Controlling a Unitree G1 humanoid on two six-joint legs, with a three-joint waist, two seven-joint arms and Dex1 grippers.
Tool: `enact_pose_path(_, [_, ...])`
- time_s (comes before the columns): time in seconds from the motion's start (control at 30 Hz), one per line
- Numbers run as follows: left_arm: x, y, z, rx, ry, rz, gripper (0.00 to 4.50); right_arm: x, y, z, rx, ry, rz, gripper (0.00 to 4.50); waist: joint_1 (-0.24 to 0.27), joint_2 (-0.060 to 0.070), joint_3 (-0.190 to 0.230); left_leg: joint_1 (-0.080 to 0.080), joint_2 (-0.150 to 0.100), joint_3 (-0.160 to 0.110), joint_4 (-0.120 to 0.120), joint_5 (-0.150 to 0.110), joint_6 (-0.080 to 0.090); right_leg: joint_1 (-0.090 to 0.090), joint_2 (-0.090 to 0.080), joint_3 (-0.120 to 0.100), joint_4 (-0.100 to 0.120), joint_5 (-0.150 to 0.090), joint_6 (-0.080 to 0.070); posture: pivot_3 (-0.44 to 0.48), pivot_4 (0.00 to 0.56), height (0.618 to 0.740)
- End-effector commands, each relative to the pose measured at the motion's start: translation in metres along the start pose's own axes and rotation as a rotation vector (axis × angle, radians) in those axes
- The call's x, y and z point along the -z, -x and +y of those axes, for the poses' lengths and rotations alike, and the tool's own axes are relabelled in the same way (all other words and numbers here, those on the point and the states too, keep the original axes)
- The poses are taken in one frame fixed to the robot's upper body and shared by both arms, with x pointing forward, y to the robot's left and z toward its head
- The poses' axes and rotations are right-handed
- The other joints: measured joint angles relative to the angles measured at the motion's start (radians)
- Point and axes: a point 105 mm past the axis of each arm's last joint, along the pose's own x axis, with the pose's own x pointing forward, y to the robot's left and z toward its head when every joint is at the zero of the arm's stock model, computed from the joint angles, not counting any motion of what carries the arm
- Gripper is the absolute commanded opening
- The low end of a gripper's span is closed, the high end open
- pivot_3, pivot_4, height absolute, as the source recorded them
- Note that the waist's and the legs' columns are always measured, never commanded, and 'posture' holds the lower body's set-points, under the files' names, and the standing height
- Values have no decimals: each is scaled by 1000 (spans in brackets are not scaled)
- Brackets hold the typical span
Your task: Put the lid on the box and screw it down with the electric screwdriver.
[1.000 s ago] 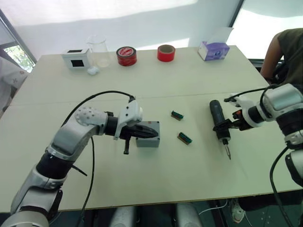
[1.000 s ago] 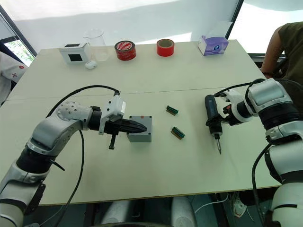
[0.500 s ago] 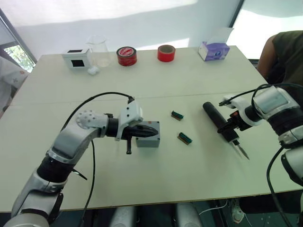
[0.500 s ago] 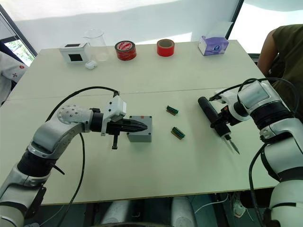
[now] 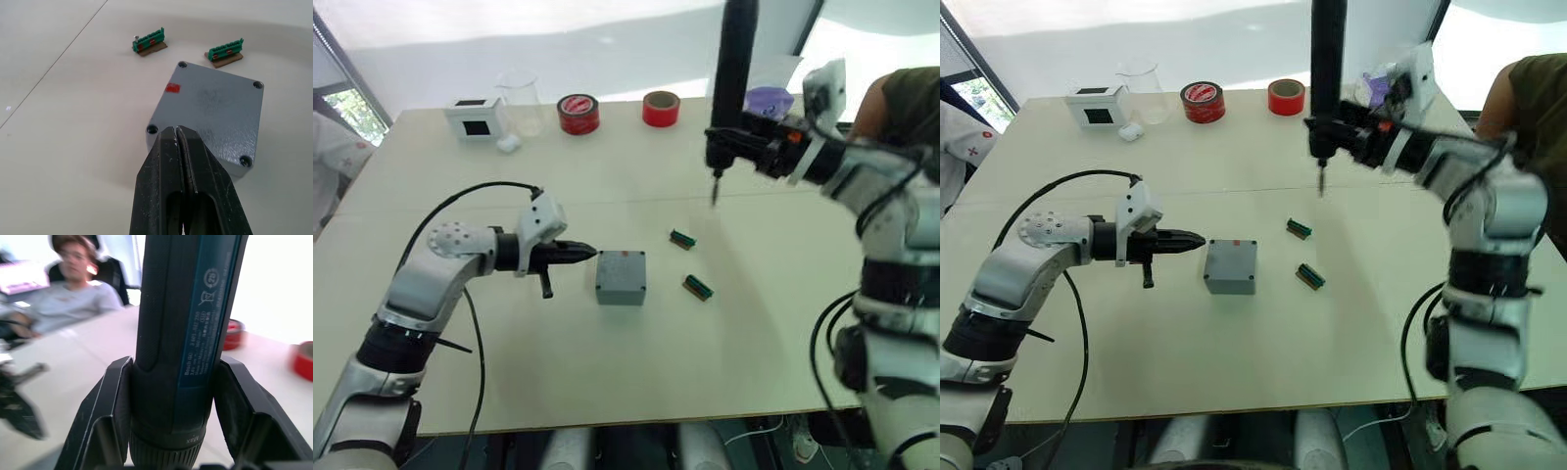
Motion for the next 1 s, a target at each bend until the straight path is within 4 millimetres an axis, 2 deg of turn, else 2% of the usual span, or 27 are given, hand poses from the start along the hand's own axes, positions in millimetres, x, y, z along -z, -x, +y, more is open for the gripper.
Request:
enact_pose_path(0.03, [-10,1,1,3,-27,-20,0,-20,-3,26,1,88,-147,1821,1,1,1,0,0,0,0,0,0,-1,0,0,0,0,0,0,150,740])
enact_pose_path(0.13, [-16,-11,-4,53,-44,-23,0,-2,-18,44,3,83,-179,1821,4,1,1,0,0,0,2,0,0,-1,0,0,3,0,0,0,150,740])
enact_pose_path(0.23, [-15,-23,-6,84,-64,-16,0,5,-28,52,10,91,-200,1821,-3,1,0,0,0,0,4,0,0,-1,2,0,4,0,0,0,150,740])
enact_pose_path(0.33, [-16,-31,-5,84,-64,-26,0,7,-31,52,27,88,-211,1821,-15,1,0,0,0,0,6,0,0,-1,2,0,10,0,0,0,150,740])
enact_pose_path(0.47, [-2,-41,-6,99,-93,41,0,17,-36,52,36,116,-196,1821,-18,1,0,0,0,0,6,0,0,-1,2,0,11,0,0,0,150,740])
enact_pose_path(1.0, [5,-39,-6,98,-69,48,0,49,-35,32,98,208,-121,1821,-18,1,0,1,0,0,8,0,1,-1,2,1,12,-1,0,0,150,740])
